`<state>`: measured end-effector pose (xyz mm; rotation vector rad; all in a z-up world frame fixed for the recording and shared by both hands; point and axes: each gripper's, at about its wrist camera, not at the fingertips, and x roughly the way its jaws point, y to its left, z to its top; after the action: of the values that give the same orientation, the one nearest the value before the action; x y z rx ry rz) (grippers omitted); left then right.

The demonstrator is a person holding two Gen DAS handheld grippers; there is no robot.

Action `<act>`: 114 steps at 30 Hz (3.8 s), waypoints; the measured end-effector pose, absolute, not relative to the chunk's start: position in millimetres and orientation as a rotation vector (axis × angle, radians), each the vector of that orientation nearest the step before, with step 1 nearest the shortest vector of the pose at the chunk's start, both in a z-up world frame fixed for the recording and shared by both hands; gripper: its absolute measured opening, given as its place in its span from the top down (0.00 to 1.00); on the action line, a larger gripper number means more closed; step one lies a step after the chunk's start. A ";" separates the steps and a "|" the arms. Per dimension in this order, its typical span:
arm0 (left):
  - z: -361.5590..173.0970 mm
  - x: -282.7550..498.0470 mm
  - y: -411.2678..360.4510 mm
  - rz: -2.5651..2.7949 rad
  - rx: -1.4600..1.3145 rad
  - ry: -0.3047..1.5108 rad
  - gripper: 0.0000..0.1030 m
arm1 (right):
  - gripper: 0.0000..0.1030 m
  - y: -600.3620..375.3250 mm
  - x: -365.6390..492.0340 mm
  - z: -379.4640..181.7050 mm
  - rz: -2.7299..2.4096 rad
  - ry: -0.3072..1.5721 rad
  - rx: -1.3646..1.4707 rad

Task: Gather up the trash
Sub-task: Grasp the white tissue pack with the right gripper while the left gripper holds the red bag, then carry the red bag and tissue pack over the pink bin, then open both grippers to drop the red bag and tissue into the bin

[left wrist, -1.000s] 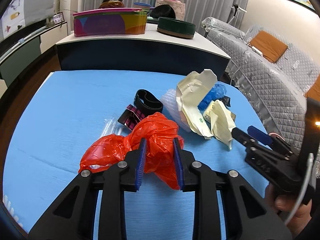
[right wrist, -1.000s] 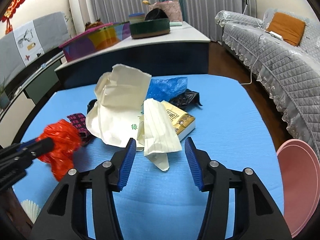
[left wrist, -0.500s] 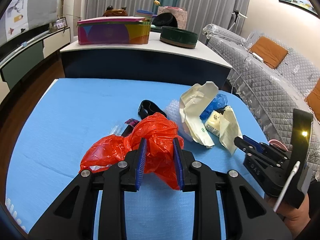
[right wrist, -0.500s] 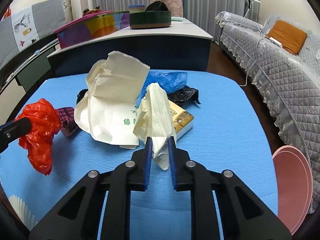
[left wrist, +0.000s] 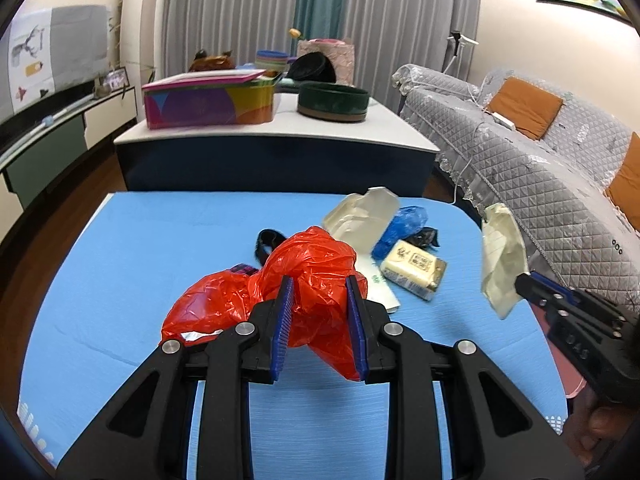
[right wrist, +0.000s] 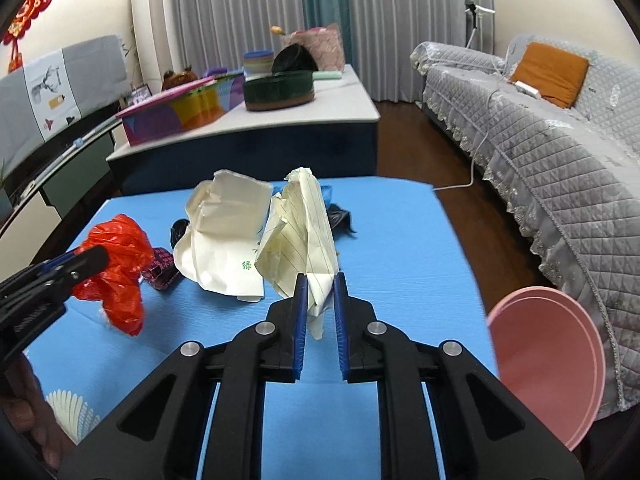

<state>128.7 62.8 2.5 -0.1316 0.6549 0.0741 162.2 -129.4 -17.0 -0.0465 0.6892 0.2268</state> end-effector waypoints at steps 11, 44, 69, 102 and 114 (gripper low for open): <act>15.6 124.5 23.9 0.017 -0.088 0.616 0.78 | 0.87 -176.4 135.7 8.8 0.173 0.635 -0.022; 22.7 141.4 -81.7 -0.154 -0.035 0.590 0.80 | 0.87 -290.8 111.0 17.4 -0.014 0.609 0.029; 16.3 149.1 -140.3 -0.318 -0.008 0.578 0.81 | 0.87 -357.3 117.4 5.3 -0.121 0.632 0.111; 7.5 161.9 -245.8 -0.507 0.055 0.613 0.80 | 0.86 -400.9 108.2 -2.4 -0.186 0.650 0.164; 18.1 160.8 -225.1 -0.512 0.002 0.622 0.71 | 0.59 -402.0 110.6 1.8 -0.200 0.645 0.204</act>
<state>160.8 -225.1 18.1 0.0023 0.6222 -0.5117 110.6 -402.0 1.8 0.2044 0.6454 -0.2001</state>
